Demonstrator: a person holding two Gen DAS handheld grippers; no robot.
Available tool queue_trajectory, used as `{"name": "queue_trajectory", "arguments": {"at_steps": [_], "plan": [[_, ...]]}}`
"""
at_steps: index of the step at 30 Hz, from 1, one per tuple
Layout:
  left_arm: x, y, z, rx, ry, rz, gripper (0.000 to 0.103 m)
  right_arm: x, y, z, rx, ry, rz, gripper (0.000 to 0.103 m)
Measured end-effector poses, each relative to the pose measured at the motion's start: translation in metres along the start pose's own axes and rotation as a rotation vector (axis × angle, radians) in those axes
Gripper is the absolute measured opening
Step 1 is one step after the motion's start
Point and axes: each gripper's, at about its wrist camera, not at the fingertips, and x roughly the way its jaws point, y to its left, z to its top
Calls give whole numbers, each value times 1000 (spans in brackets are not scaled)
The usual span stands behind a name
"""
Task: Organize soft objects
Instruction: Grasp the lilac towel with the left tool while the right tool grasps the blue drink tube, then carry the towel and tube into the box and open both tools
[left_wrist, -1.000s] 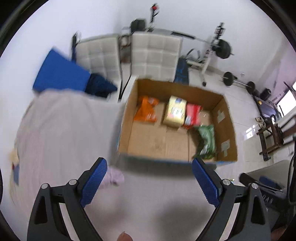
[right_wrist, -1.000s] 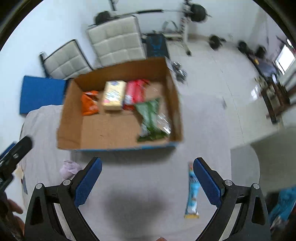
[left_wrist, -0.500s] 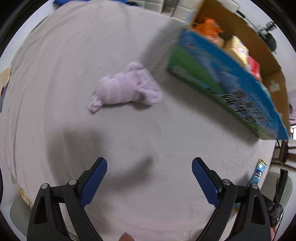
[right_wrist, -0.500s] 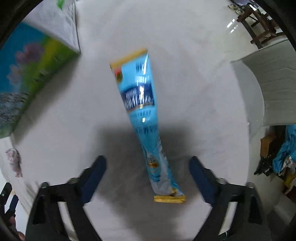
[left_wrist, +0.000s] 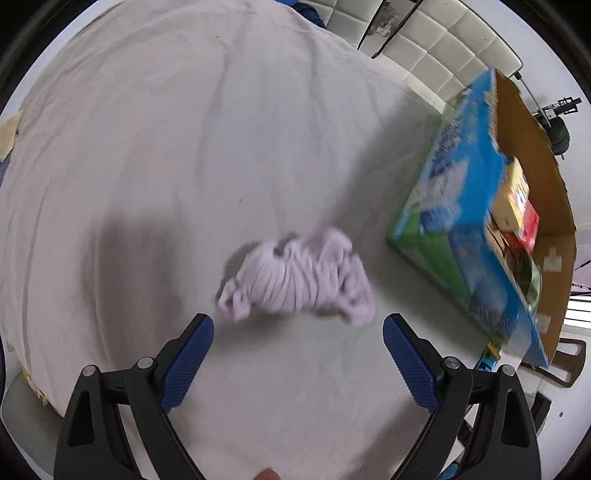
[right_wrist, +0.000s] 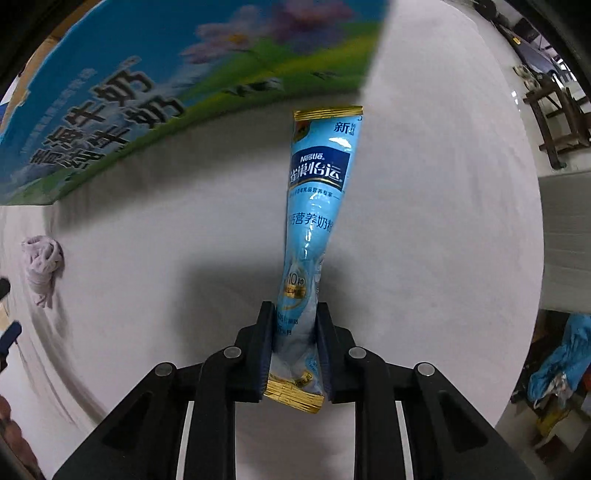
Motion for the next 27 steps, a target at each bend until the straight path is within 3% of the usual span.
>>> {"name": "queue_trajectory", "arguments": {"at_steps": [6,10,13,15,21,27], "plan": [[48,1,29,-7,124,16,94,3,14,-4,-3,11,-2,23],[54,1,36,14,79,47,94,0,23,5,-3,22,-10,23],[49,2,36,39,29,69,78,-3,-1,18,-10,22,-14,23],[47,4,34,51,12,77,68,3,7,24,-13,22,-17,23],[41,-1,11,100,-7,72,60,6,16,24,-32,24,-14,21],[22,-17,-40,178,-21,34,60,-12,19,8,-81,20,27,19]]}}
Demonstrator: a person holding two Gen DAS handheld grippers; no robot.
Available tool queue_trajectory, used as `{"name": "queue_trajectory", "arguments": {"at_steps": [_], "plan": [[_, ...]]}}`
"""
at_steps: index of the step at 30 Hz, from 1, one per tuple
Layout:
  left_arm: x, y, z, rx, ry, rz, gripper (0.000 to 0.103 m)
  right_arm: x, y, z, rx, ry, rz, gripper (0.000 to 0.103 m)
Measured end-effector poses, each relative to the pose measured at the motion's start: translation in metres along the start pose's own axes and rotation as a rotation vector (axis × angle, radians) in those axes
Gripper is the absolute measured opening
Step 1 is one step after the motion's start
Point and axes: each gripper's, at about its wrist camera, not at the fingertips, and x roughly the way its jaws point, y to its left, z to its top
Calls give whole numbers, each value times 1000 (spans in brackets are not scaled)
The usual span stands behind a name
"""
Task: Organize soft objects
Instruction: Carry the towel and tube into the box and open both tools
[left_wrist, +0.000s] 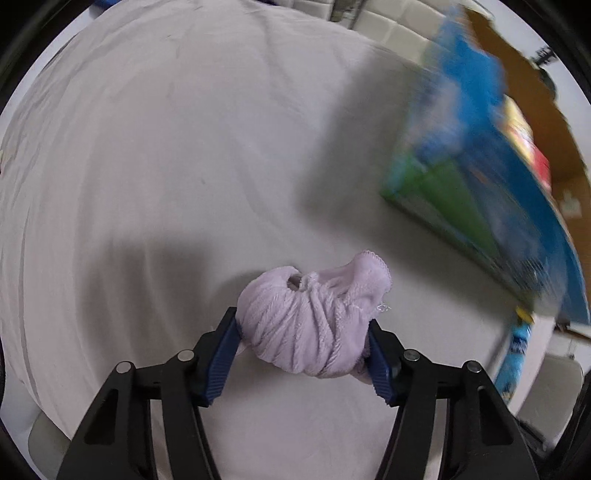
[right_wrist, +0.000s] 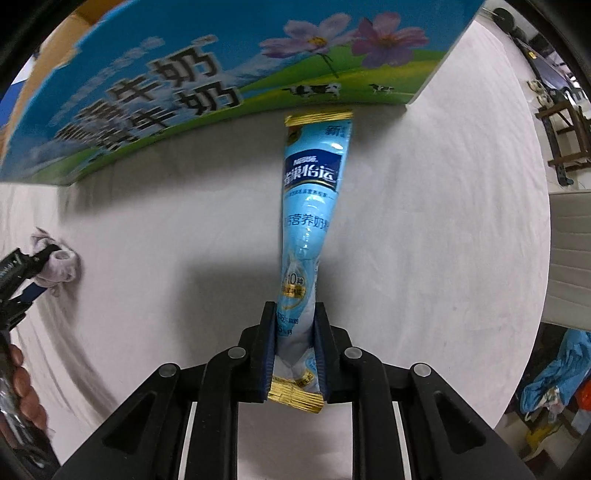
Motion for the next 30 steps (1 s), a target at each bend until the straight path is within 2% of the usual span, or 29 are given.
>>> {"name": "queue_trajectory", "arguments": {"at_steps": [4,8,14,18,23,30], "plan": [[-22,-17,-27,40,-10,-59,60,-20,2,-14,-37,-7,38,19],[-62,-46,-49,115,-56,-114,60,-48,3,-26,-62,-19,98,19],[-112,-85,-36,196,-147,-181,60,-112,8,-33,-97,-92,197,19],[-145,-104,-3,217,-192,-223,60,-157,14,-21,-101,-167,255,19],[-152,-128,41,242,-237,-196,60,-182,26,16,-59,-226,305,19],[-124,-137,101,199,-165,-162,60,-169,40,91,95,-240,363,19]]}}
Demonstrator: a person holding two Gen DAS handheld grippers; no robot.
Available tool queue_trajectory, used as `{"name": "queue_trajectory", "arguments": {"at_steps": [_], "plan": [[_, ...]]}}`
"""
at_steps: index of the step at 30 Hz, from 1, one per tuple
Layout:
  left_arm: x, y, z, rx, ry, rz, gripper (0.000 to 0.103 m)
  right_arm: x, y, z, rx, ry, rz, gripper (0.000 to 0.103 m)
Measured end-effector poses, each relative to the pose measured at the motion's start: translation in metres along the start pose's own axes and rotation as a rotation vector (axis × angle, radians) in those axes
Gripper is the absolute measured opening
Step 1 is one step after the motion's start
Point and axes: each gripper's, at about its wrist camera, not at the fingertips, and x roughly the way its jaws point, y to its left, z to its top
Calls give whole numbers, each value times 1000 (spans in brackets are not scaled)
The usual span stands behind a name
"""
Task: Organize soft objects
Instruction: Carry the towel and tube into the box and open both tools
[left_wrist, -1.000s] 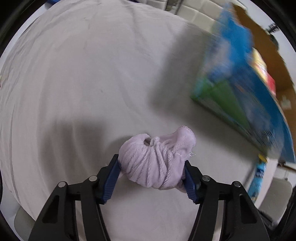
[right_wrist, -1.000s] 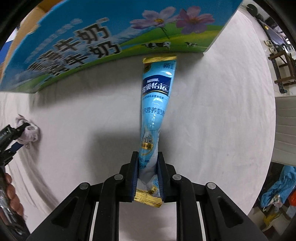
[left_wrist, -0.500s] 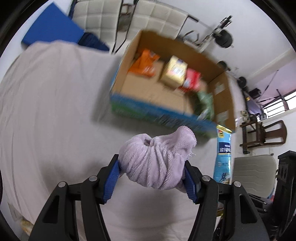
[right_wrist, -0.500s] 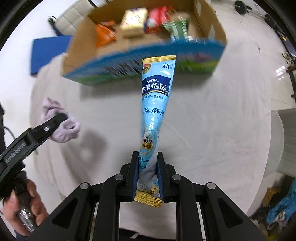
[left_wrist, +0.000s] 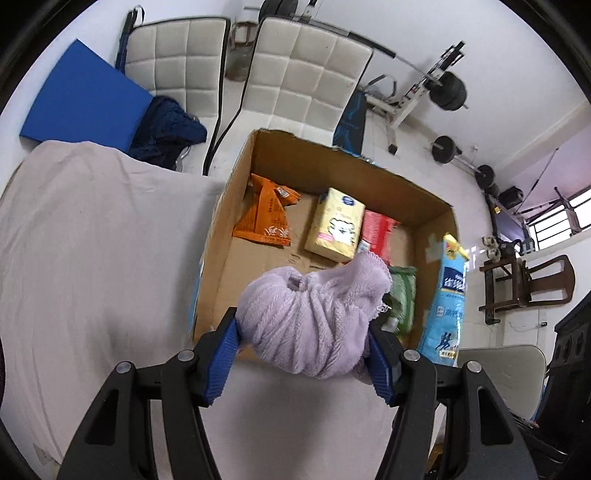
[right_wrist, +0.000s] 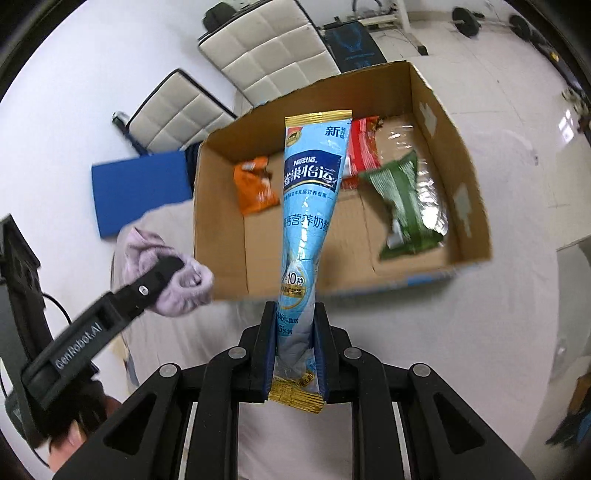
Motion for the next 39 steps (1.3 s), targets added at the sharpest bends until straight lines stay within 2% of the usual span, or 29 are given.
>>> {"name": "queue_trajectory", "arguments": {"at_steps": [4,9,17,22,29,32,34,39], "plan": [[21,6,15,-19,44,13,60,29,-4,20,50,4,-13,19],[51,2,25,7,110,34,60,61,-14,38,81,22,-26,19],[93,5,34,-10,217,34,60,99,-23,51,114,66,-37,19],[103,7,37,-7,243,46,60,114,-26,52,123,88,-52,19],[104,5,37,11,257,68,67,138,-21,53,101,152,-62,21],[100,7,38,6,243,73,67,144,-19,51,85,156,-85,33],[99,7,37,6,238,72,67,144,-18,51,78,145,-93,48],[89,7,35,17,220,83,67,141,-11,51,51,140,-112,50]]}}
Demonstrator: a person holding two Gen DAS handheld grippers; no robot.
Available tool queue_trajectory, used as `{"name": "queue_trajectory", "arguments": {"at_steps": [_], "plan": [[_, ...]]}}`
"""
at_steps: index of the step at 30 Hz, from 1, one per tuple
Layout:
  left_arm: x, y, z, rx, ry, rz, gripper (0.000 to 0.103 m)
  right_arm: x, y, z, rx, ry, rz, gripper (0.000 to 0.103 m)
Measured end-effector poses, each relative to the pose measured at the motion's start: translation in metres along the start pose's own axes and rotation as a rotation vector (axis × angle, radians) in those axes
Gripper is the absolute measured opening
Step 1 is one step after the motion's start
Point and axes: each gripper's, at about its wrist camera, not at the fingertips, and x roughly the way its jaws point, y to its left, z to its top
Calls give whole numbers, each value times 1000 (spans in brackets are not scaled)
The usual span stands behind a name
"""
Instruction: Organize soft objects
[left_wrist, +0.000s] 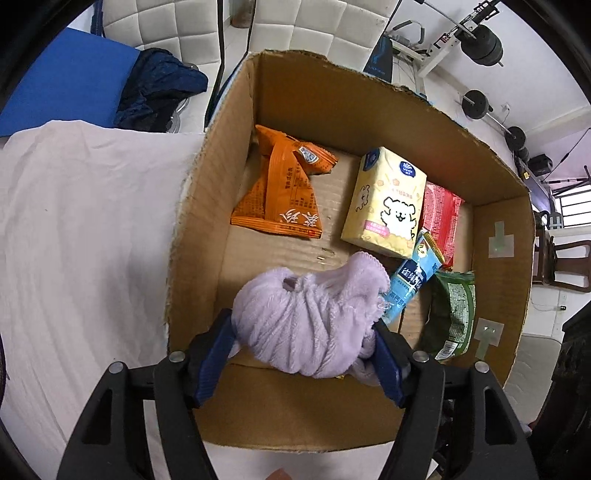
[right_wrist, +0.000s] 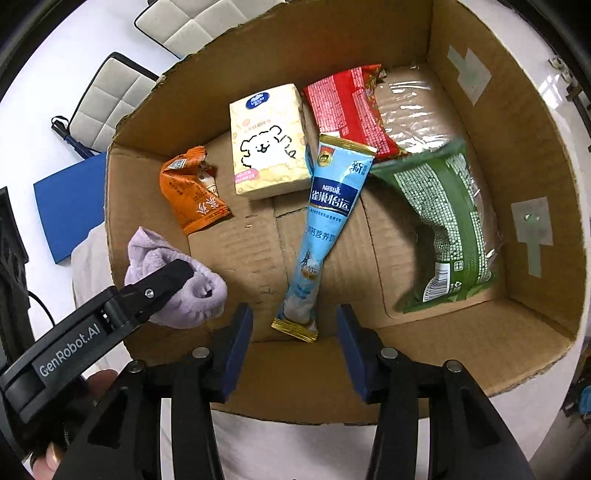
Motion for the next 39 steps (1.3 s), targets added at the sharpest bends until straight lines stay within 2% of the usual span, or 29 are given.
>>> {"name": "queue_trajectory", "arguments": {"at_steps": [9,10,14,17,21,23,25,27,33,39], "plan": [[-15,-1,-14,21,-20,5,69,-12,-3,-4,-45,-3,-42,50],[-15,-2,-15,24,-20,9,71,-13,-5,-4,-49,0,-44,50],[-17,-5,-16,34,-33,33,92,-21,-12,-4,-57,-3,-67,50],[-22,-9,-18,47,-54,53,97,-27,-19,-4,-53,-6,-71,58],[-29,-12,-20,71,-87,83,99,-32,-19,-6,-98,-23,-141,60],[-32,-13,-24,84,-113,112,99,-35,-18,-8,-133,-43,-189,70],[-36,-13,-28,94,-137,127,99,-39,-18,-11,-159,-68,-228,93],[-39,-13,-34,108,-160,144,99,-43,-18,-13,-188,-98,-268,98],[-49,-13,-48,123,-198,153,100,-58,-17,-22,-248,-162,-342,99],[-73,-16,-65,112,-237,126,100,-78,-17,-33,-255,-186,-324,99]]}}
